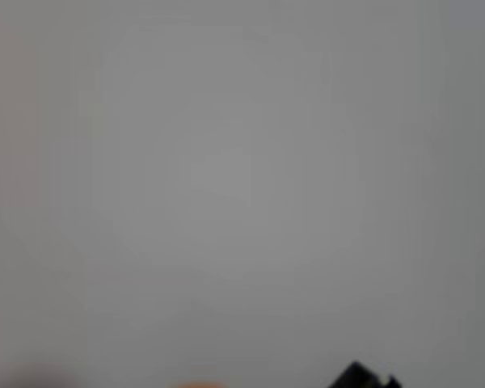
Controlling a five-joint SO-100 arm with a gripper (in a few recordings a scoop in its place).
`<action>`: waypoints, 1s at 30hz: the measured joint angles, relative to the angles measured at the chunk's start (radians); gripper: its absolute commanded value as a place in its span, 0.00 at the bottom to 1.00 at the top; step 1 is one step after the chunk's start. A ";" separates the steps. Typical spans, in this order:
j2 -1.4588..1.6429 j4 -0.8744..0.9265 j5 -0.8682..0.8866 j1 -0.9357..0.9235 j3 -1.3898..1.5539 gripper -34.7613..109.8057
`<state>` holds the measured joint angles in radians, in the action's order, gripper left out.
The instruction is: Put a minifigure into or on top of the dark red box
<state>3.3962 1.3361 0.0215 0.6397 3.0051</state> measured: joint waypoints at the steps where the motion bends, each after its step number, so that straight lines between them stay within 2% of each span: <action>1: 0.000 0.000 0.000 0.000 0.000 0.24; 16: 0.000 0.002 -0.015 0.014 0.000 0.25; 21: 0.000 0.000 -0.015 0.035 0.009 0.32; 23: 0.002 -0.002 -0.026 0.029 0.018 0.28; 28: 0.002 -0.003 -0.026 0.028 0.018 0.25; 30: 0.000 -0.048 -0.092 0.051 0.040 0.24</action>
<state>3.3962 1.2885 -0.0706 0.6903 3.0450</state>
